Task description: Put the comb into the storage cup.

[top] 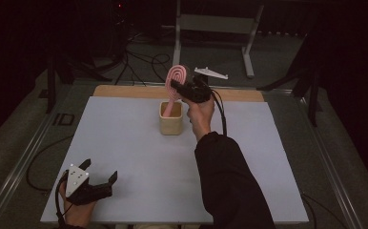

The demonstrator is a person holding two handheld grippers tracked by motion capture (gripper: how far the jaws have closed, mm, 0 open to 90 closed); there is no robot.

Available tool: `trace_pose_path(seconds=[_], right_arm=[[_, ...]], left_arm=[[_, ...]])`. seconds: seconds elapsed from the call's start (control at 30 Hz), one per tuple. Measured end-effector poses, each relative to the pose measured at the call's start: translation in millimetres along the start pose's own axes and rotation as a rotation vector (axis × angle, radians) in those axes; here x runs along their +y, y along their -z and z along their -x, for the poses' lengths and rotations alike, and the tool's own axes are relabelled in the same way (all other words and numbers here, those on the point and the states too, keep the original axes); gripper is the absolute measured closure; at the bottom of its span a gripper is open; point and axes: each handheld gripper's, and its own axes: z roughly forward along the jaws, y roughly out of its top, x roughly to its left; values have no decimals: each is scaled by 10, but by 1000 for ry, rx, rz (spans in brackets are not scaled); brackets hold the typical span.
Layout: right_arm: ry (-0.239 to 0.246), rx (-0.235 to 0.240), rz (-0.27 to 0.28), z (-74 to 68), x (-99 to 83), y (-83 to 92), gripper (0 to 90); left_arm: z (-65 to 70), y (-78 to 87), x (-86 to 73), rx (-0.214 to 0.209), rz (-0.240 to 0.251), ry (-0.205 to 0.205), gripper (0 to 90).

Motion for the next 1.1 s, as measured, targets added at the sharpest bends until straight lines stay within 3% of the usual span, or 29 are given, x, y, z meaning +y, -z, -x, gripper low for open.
trace_pose_path(seconds=[1.1], right_arm=[[-5,-8,-35,42,-184,-93,633]], left_arm=[[11,-13,-3,-4,-6,-4,0]])
